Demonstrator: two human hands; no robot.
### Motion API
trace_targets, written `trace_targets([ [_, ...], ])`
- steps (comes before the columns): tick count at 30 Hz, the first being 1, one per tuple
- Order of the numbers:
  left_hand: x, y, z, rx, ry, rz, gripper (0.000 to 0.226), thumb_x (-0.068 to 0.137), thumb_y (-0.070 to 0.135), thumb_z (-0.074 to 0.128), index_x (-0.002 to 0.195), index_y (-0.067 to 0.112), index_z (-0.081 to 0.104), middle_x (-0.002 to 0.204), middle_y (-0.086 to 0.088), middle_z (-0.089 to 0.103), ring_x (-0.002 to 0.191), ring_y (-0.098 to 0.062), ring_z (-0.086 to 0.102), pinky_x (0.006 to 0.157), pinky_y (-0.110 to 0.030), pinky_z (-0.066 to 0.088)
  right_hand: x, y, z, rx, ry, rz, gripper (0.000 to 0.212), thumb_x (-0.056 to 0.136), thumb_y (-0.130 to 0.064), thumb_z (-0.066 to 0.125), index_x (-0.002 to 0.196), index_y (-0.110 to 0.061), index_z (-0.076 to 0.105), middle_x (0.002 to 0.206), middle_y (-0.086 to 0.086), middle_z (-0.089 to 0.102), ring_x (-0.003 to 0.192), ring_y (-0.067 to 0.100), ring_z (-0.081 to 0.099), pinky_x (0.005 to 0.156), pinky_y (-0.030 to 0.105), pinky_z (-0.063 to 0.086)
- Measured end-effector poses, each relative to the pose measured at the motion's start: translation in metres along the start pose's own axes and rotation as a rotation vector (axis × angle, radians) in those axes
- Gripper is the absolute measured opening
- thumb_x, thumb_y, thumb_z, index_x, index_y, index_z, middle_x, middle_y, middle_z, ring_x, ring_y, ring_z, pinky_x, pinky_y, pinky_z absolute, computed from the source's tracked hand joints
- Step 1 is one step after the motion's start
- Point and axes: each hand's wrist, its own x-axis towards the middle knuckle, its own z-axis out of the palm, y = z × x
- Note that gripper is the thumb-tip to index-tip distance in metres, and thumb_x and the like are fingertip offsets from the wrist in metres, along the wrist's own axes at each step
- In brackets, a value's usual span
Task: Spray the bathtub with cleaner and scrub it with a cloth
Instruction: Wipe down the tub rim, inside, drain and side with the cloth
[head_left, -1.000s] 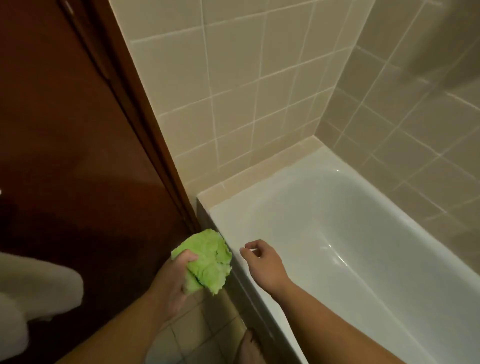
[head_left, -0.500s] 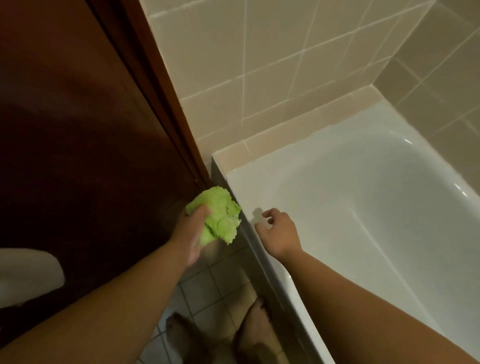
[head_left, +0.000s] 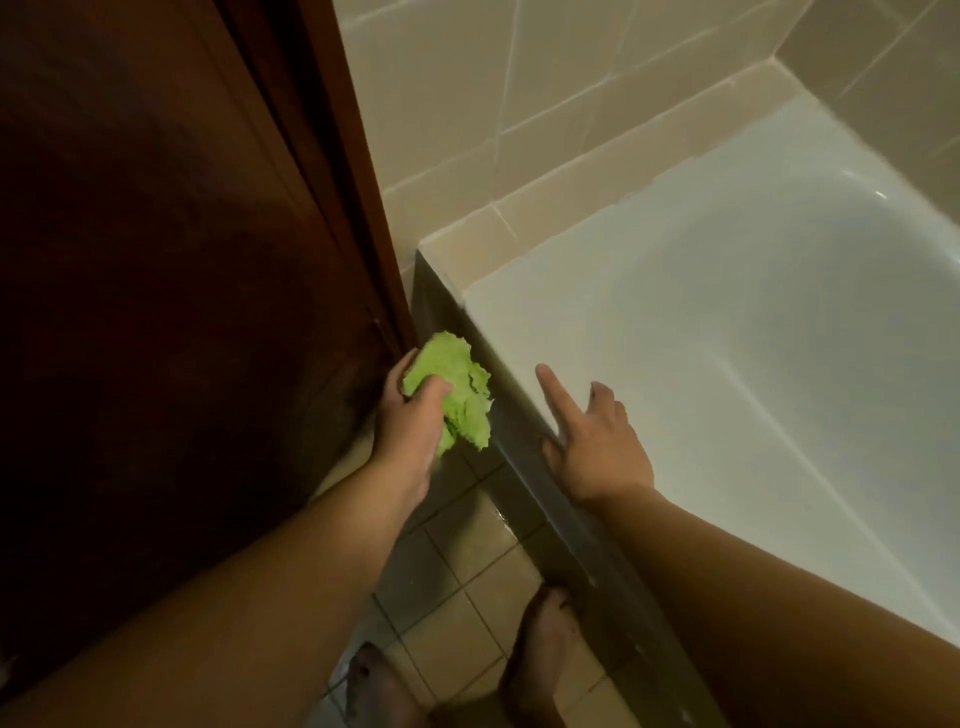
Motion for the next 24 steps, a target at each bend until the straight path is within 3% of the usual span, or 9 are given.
trace_targets([
  [4, 0.025, -0.010, 0.017, -0.060, -0.106, 0.038, 0.068, 0.080, 0.021, 0.066, 0.140, 0.050, 0.051, 0.136, 0.003, 0.062, 0.118, -0.021, 0.064, 0.102, -0.049, 0.054, 0.005, -0.001, 0.010, -0.030, 0.060, 0.014, 0.079, 0.101, -0.051, 0.049, 0.153, -0.059, -0.011, 0.155, 0.014, 0.025, 0.129, 0.035, 0.045, 0.093, 0.043, 0.052],
  [7, 0.035, -0.020, 0.023, -0.144, -0.201, 0.028, 0.076, 0.078, 0.021, 0.066, 0.146, 0.049, 0.046, 0.139, 0.003, 0.062, 0.122, -0.021, 0.064, 0.104, -0.050, 0.052, 0.011, -0.003, 0.011, -0.037, 0.064, 0.025, 0.081, 0.100, -0.053, 0.050, 0.152, -0.060, -0.012, 0.157, 0.015, 0.024, 0.129, 0.037, 0.047, 0.093, 0.046, 0.053],
  [10, 0.039, -0.030, 0.022, -0.308, -0.323, 0.016, 0.065, 0.093, 0.029, 0.055, 0.154, 0.043, 0.038, 0.145, -0.002, 0.058, 0.130, -0.023, 0.059, 0.111, -0.052, 0.045, 0.013, -0.004, 0.012, -0.053, 0.072, 0.026, 0.081, 0.100, -0.054, 0.050, 0.152, -0.060, -0.012, 0.158, 0.019, 0.022, 0.131, 0.040, 0.047, 0.093, 0.048, 0.053],
  [13, 0.048, -0.044, 0.017, -0.410, -0.374, 0.033, 0.053, 0.107, 0.023, 0.036, 0.157, 0.040, 0.034, 0.152, -0.006, 0.051, 0.133, -0.024, 0.055, 0.114, -0.052, 0.042, 0.012, -0.005, 0.013, -0.066, 0.092, 0.020, 0.081, 0.099, -0.056, 0.050, 0.152, -0.061, -0.011, 0.160, 0.019, 0.023, 0.132, 0.040, 0.047, 0.094, 0.049, 0.053],
  [16, 0.062, -0.060, 0.017, -0.356, -0.344, 0.102, 0.067, 0.099, 0.016, 0.057, 0.154, 0.048, 0.035, 0.157, -0.002, 0.043, 0.134, -0.024, 0.053, 0.113, -0.058, 0.042, 0.014, -0.005, 0.013, -0.083, 0.111, 0.016, 0.082, 0.098, -0.057, 0.050, 0.152, -0.060, -0.011, 0.154, 0.018, 0.029, 0.126, 0.039, 0.051, 0.091, 0.048, 0.055],
  [19, 0.075, -0.071, 0.022, -0.242, -0.306, 0.210, 0.077, 0.087, 0.027, 0.076, 0.150, 0.046, 0.039, 0.150, 0.008, 0.050, 0.132, -0.018, 0.055, 0.110, -0.055, 0.046, 0.021, -0.009, 0.015, -0.097, 0.149, 0.013, 0.083, 0.097, -0.058, 0.052, 0.153, -0.058, -0.010, 0.143, 0.015, 0.034, 0.114, 0.036, 0.055, 0.085, 0.047, 0.056],
  [21, 0.082, -0.078, 0.026, -0.203, -0.290, 0.291, 0.078, 0.086, 0.028, 0.080, 0.150, 0.045, 0.038, 0.146, 0.009, 0.054, 0.130, -0.016, 0.057, 0.105, -0.048, 0.052, 0.027, -0.011, 0.017, -0.098, 0.178, 0.018, 0.084, 0.095, -0.058, 0.054, 0.153, -0.058, -0.008, 0.139, 0.014, 0.035, 0.108, 0.035, 0.056, 0.082, 0.047, 0.057],
  [24, 0.095, -0.090, 0.031, -0.217, -0.249, 0.365, 0.077, 0.091, 0.022, 0.077, 0.153, 0.044, 0.036, 0.146, 0.007, 0.054, 0.130, -0.016, 0.056, 0.102, -0.041, 0.054, 0.038, -0.017, 0.017, -0.090, 0.202, 0.015, 0.085, 0.093, -0.058, 0.056, 0.152, -0.060, -0.006, 0.140, 0.014, 0.033, 0.114, 0.037, 0.054, 0.088, 0.050, 0.056],
])
